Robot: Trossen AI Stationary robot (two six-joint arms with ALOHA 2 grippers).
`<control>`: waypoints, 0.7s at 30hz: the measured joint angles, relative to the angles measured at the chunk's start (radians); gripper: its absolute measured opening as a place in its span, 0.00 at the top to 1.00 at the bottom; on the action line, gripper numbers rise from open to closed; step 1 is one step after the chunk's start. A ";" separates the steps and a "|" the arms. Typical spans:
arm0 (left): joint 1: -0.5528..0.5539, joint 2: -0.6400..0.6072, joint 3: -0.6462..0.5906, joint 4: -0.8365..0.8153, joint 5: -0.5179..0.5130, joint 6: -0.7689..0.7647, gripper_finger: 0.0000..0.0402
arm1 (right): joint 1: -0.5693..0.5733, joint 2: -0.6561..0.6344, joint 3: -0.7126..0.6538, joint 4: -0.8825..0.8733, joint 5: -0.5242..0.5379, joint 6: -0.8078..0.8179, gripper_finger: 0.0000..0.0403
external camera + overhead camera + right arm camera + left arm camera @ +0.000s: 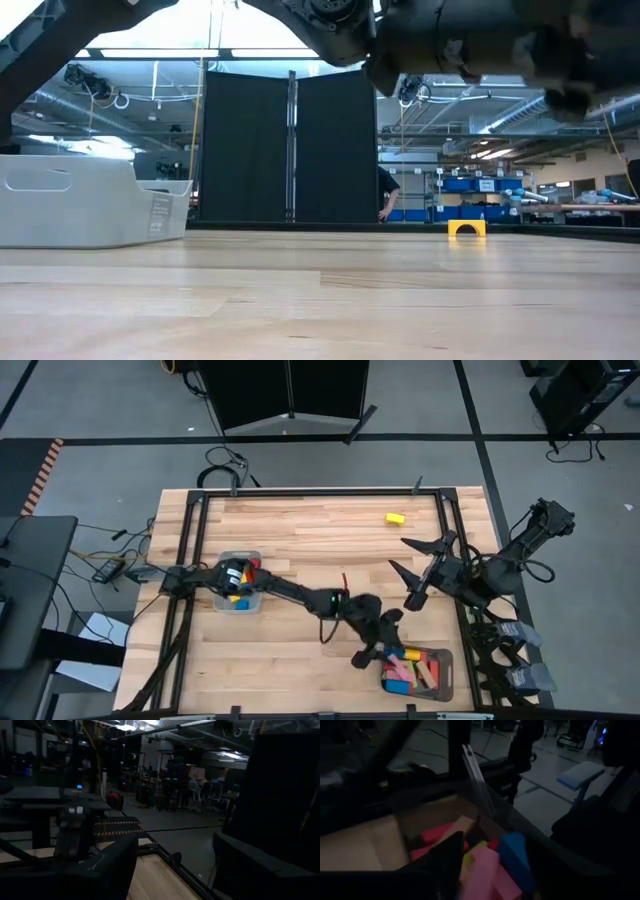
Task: Sort blocks by size
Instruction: Put the yellow block into the black bin
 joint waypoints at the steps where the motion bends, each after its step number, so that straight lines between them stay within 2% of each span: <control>1: 0.009 -0.013 0.000 -0.014 0.013 -0.006 0.44 | -0.010 0.000 0.000 -0.011 0.000 0.018 0.33; 4: 0.034 -0.068 -0.033 -0.021 0.047 -0.036 0.40 | -0.059 -0.002 0.000 -0.086 0.003 0.101 0.33; 6: 0.042 -0.119 -0.100 0.009 0.045 -0.042 0.42 | -0.106 -0.014 0.000 -0.200 0.003 0.199 0.33; 8: 0.047 -0.186 -0.199 0.042 0.008 -0.040 0.45 | -0.168 -0.036 0.000 -0.352 -0.043 0.339 0.34; 11: 0.058 -0.327 -0.390 0.156 -0.069 -0.029 0.53 | -0.286 -0.063 0.000 -0.571 -0.151 0.551 0.34; 14: 0.072 -0.486 -0.593 0.245 -0.158 -0.027 0.60 | -0.427 -0.068 0.000 -0.736 -0.262 0.686 0.34; 17: 0.085 -0.654 -0.787 0.276 -0.263 -0.030 0.63 | -0.600 -0.055 0.000 -0.836 -0.424 0.752 0.34; 21: 0.093 -0.901 -1.015 0.335 -0.405 -0.034 0.64 | -0.839 0.010 0.000 -0.921 -0.658 0.761 0.34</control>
